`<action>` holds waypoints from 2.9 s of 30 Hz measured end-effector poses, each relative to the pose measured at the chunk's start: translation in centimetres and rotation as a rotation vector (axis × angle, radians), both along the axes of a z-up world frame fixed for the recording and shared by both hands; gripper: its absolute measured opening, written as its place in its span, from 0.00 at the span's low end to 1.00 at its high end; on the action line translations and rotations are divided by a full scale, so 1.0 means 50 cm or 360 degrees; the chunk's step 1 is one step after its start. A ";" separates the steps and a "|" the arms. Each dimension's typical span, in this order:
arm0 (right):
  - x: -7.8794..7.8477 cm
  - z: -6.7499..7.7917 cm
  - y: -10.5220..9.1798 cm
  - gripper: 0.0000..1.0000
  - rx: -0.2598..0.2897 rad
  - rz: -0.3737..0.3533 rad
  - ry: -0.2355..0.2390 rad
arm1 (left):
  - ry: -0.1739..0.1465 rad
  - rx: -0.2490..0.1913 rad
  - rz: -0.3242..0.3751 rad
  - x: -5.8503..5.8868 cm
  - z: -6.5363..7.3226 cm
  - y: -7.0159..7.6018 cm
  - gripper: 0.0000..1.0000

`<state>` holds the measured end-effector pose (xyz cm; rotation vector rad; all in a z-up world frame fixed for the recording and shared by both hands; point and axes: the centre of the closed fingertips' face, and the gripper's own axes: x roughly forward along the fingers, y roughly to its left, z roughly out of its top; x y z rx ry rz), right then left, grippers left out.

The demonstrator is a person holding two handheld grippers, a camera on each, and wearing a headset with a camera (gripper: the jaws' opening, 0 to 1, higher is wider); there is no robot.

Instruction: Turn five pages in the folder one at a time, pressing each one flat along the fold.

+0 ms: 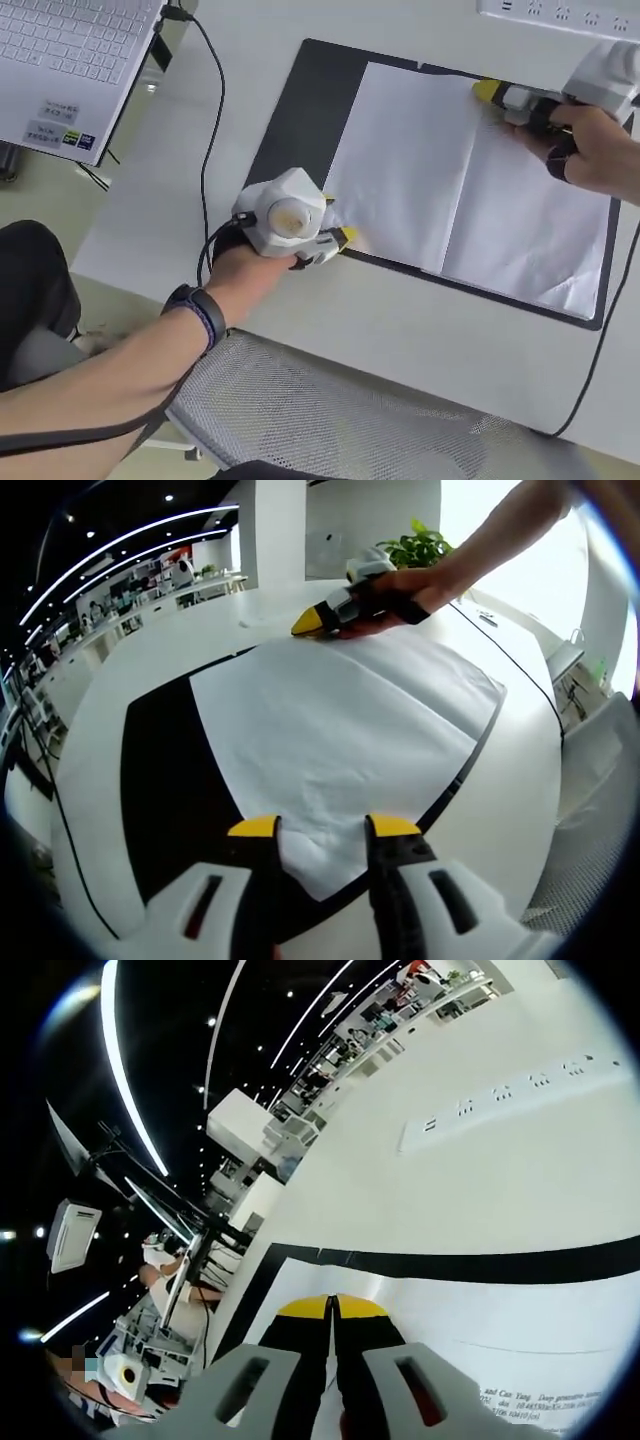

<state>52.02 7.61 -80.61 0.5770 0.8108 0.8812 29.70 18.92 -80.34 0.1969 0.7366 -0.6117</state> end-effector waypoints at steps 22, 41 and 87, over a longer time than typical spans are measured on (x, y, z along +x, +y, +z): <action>-0.212 0.031 0.024 0.00 0.0145 0.0098 0.0026 | -0.0007 -0.0012 0.0007 0.018 -0.036 0.014 0.28; -0.362 0.042 0.030 0.00 0.0209 0.0264 0.0101 | 0.0004 -0.0038 0.0041 0.022 -0.044 0.014 0.28; -0.514 0.003 0.013 0.00 0.0153 0.0291 0.0212 | 0.0001 -0.0031 0.0000 0.012 -0.031 0.017 0.26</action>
